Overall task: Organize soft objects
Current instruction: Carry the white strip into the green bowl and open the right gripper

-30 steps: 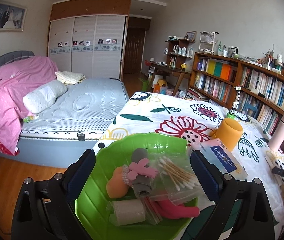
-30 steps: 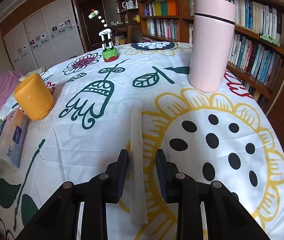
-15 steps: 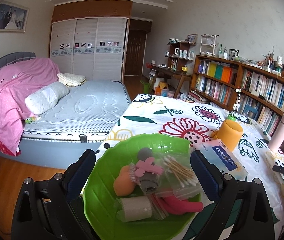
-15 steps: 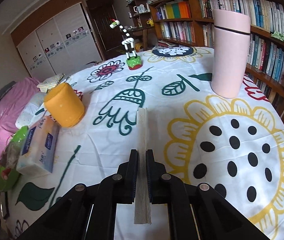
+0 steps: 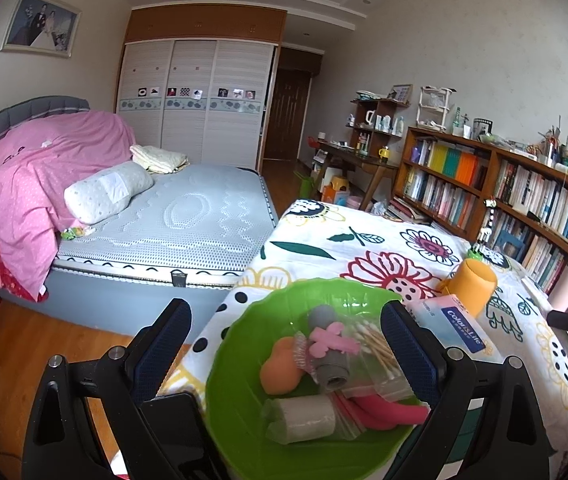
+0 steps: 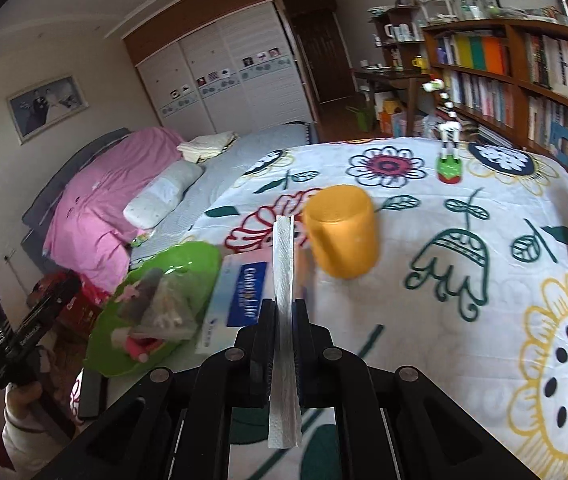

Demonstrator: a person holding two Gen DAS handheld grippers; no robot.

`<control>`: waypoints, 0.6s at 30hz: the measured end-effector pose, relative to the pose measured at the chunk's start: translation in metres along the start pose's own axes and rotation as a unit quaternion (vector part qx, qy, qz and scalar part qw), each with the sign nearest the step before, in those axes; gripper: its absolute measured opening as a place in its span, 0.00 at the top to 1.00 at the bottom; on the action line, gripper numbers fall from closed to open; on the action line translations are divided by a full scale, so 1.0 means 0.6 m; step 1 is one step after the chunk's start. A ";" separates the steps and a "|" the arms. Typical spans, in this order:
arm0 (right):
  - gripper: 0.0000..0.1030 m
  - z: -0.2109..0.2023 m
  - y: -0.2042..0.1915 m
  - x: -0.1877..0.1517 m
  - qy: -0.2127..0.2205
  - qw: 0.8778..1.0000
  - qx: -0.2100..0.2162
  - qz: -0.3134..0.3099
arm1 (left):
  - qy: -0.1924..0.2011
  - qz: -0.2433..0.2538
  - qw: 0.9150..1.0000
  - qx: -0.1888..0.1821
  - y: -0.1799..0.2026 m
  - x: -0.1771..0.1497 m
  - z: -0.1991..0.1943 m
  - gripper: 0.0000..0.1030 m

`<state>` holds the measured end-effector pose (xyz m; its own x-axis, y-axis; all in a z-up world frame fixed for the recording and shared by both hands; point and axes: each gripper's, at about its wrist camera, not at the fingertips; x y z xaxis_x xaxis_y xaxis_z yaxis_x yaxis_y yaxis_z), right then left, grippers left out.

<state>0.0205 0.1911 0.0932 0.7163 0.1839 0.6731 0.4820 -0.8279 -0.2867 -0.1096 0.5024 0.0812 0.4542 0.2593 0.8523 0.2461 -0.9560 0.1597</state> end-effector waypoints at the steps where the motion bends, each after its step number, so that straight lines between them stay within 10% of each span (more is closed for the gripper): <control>1: 0.91 0.011 -0.020 0.004 -0.006 1.000 0.008 -0.014 | 0.001 -0.004 1.000 0.001 -0.005 -0.001 -0.001 0.07; 18: 0.91 0.163 -0.202 0.012 -0.092 0.987 0.072 -0.115 | 0.026 -0.037 0.999 0.031 -0.055 -0.015 -0.017 0.07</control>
<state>0.0167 0.3445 0.0658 0.6531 0.4620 0.6000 0.6991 -0.6723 -0.2434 -0.1306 0.5300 0.0736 0.3888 0.3193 0.8642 0.3299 -0.9241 0.1930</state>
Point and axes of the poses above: each gripper's, at about its wrist camera, not at the fingertips, and z roughly the way its jaws point, y to its right, x to its top, and after that the axes turned 6 degrees about -y, right-handed
